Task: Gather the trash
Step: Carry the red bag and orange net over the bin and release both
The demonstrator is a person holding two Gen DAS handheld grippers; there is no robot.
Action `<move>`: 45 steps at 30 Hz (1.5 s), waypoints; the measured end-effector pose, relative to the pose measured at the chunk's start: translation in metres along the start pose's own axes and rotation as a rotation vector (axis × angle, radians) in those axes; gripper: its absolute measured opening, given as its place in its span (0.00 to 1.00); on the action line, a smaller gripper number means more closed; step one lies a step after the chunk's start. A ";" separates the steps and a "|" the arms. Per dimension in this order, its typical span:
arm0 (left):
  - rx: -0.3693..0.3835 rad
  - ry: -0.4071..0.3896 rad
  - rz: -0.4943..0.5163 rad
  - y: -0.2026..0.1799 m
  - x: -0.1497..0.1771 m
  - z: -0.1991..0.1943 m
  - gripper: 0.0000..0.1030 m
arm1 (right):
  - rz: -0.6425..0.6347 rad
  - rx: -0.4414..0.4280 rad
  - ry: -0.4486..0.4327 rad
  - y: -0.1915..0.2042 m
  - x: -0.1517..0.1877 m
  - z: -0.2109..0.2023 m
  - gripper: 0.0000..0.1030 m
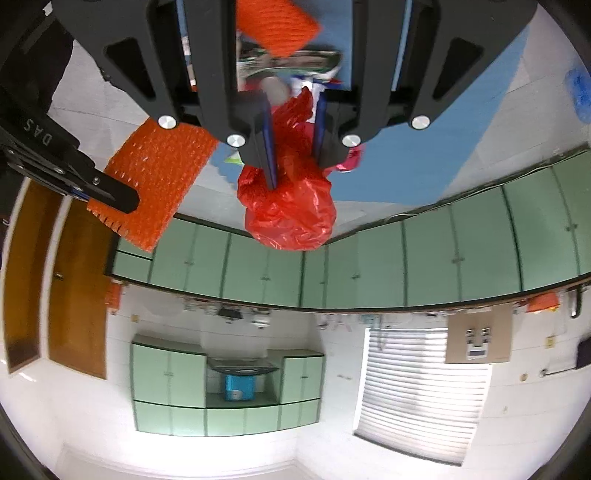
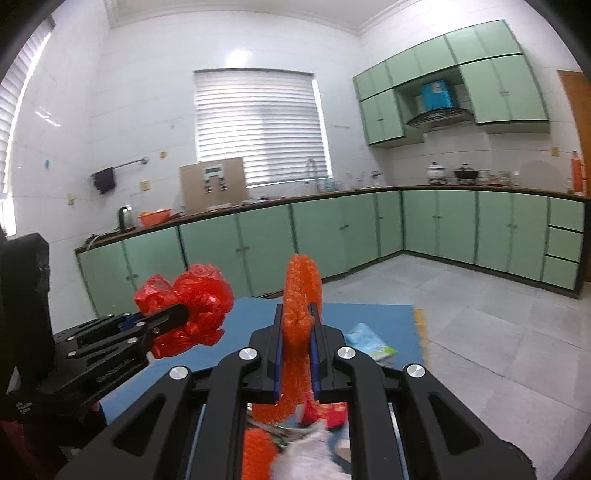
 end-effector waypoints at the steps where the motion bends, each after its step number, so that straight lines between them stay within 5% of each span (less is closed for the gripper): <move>1: 0.020 0.004 0.006 -0.009 0.001 0.002 0.16 | 0.007 0.021 0.003 -0.008 0.002 -0.005 0.11; 22: 0.379 0.193 0.126 -0.171 0.086 0.054 0.16 | 0.144 0.395 0.101 -0.146 0.074 -0.099 0.11; 45: 0.516 0.464 0.235 -0.263 0.200 0.128 0.16 | 0.341 0.563 0.315 -0.244 0.199 -0.124 0.11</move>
Point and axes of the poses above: each gripper's, at about its wrist camera, not at the fingertips, and z roughly the way its jaws point, y to its left, x to its underside, the point moved 4 cm from there along z, roughly the way its jaws point, and after that the axes turned 9 degrees about -z, right-handed, at the moved point
